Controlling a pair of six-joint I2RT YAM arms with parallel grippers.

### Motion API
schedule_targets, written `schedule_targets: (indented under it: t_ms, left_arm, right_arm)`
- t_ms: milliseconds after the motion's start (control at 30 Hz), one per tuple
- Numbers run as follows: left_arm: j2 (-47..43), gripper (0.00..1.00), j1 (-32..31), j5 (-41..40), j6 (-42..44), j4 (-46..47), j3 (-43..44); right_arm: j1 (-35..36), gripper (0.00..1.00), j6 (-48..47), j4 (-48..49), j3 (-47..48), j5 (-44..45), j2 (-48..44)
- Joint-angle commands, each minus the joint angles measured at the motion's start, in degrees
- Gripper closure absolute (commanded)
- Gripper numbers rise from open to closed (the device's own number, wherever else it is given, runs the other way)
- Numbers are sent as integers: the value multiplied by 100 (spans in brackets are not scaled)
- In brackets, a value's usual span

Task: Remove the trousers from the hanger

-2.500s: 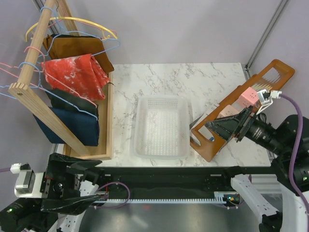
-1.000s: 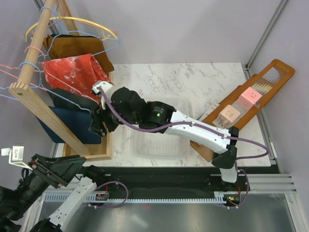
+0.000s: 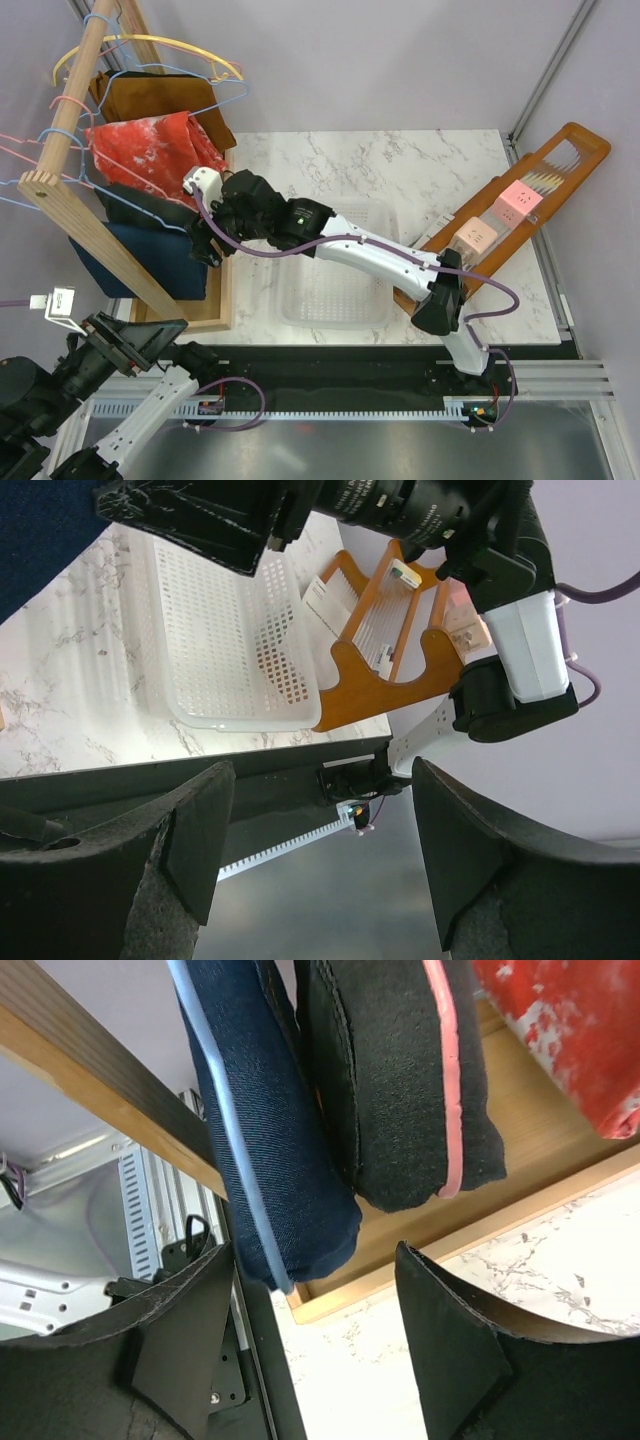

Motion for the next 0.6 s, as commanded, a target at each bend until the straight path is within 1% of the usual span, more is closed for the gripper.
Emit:
schedule_targets:
  t_ms: [0, 133, 233, 333, 567]
  left_arm:
    - [149, 21, -13, 13, 106, -411, -37]
    - [149, 21, -22, 4, 71, -359, -72]
    - [158, 21, -30, -5, 62, -341, -90]
    - [175, 21, -48, 30, 62, -306, -90]
    - [184, 20, -75, 4, 18, -244, -81]
  right_arm:
    - [5, 28, -124, 376, 188, -481, 178]
    - [5, 33, 52, 560, 364, -676, 459]
    - [5, 40, 131, 692, 504, -755, 609]
    - [-3, 42, 166, 824, 610, -738, 715]
    - [14, 43, 307, 1228, 707, -747, 908]
